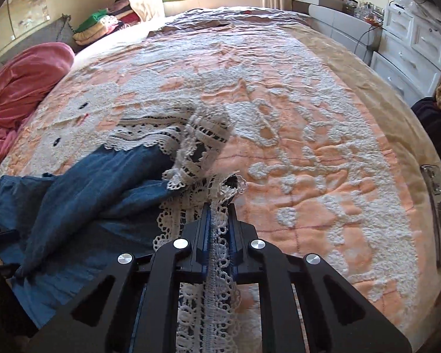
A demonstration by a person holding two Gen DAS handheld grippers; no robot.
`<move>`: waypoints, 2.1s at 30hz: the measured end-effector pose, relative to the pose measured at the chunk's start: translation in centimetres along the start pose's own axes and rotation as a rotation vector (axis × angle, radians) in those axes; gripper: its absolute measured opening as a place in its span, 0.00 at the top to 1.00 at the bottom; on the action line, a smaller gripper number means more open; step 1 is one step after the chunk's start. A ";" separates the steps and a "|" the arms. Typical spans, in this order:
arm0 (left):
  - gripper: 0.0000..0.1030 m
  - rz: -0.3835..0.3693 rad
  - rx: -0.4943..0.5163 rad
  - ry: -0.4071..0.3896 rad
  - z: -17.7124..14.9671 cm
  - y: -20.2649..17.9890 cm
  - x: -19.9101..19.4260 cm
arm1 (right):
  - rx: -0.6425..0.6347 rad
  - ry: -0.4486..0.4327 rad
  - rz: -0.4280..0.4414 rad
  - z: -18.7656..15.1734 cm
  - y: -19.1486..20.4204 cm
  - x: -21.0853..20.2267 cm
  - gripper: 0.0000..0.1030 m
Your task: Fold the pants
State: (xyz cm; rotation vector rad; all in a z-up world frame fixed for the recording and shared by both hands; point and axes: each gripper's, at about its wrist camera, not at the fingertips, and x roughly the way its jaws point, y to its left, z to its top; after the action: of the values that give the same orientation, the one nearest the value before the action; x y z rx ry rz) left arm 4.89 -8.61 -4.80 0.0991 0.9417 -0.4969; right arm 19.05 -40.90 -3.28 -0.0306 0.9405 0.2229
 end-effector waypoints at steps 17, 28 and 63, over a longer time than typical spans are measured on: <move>0.39 0.033 0.011 -0.069 0.3 0.2 -3.4 | 0.116 -0.007 0.107 -8.2 -1.6 -6.5 0.60; 0.39 0.102 -0.063 0.012 -1.7 1.7 -1.8 | 0.046 0.004 0.022 -10.9 0.5 -7.8 0.92; 0.48 -0.214 -0.170 -0.004 5.5 -2.6 2.8 | -0.599 0.283 0.207 13.1 13.9 11.5 0.53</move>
State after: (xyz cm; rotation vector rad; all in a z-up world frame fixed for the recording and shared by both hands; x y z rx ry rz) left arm 9.23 -13.61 -3.42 -0.1579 0.9919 -0.6112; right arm 33.18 -23.69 -3.81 -0.5295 1.1296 0.7012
